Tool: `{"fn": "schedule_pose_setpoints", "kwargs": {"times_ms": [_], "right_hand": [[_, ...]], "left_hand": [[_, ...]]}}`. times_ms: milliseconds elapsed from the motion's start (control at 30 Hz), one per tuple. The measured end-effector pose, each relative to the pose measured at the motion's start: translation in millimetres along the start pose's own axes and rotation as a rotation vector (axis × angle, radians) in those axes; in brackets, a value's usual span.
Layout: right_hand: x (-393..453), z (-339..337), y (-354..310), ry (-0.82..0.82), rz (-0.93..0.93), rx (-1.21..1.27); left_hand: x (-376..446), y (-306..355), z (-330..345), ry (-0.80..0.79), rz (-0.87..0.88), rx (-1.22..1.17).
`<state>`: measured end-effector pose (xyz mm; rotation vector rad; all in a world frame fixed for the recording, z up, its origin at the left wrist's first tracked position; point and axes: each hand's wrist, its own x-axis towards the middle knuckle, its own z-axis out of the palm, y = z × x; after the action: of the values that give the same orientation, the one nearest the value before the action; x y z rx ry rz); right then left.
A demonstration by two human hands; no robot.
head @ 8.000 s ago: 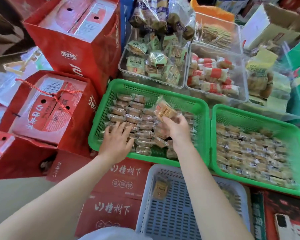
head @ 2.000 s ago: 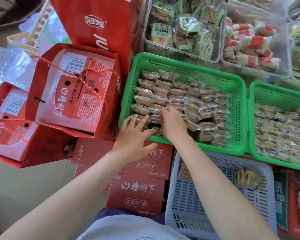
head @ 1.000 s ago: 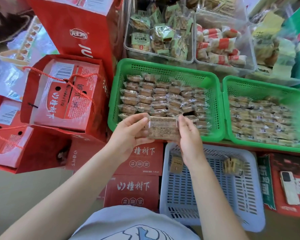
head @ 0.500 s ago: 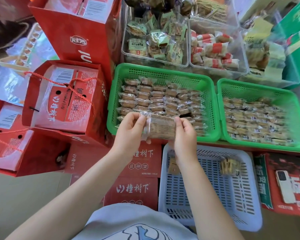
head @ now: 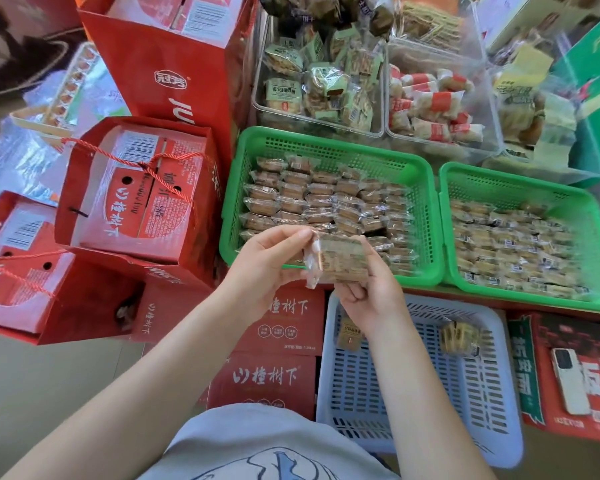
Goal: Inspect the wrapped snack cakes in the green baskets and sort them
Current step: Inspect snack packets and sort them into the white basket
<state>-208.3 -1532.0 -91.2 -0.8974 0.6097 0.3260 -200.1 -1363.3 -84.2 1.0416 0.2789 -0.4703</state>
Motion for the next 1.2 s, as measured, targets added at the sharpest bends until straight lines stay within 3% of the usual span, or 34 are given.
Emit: {"fn": "schedule_pose_setpoints", "kwargs": {"times_ms": [133, 233, 333, 500, 667, 767, 900, 1200], "right_hand": [[6, 5, -2, 0.263, -0.090, -0.087], [11, 7, -1, 0.334, -0.138, -0.133], [13, 12, -1, 0.278, -0.143, -0.190], [13, 16, 0, 0.166, -0.104, -0.196], [11, 14, 2, 0.103, -0.233, -0.495], [12, 12, 4, 0.134, -0.320, -0.696], [17, 8, 7, 0.226, -0.395, -0.777], [26, 1, 10, 0.187, -0.396, -0.949]], "left_hand": [[2, -10, -4, 0.191, 0.032, 0.107], [0, -13, -7, 0.158, 0.090, 0.290], [1, -18, -11, 0.235, 0.154, 0.421], [11, -19, -29, 0.361, 0.113, 0.261], [15, -18, -37, 0.377, 0.114, 0.275], [17, -17, -38, 0.393, 0.132, 0.292], [20, -18, -41, 0.372, 0.142, 0.323], [27, -24, -48, 0.363, 0.118, 0.354]]}}
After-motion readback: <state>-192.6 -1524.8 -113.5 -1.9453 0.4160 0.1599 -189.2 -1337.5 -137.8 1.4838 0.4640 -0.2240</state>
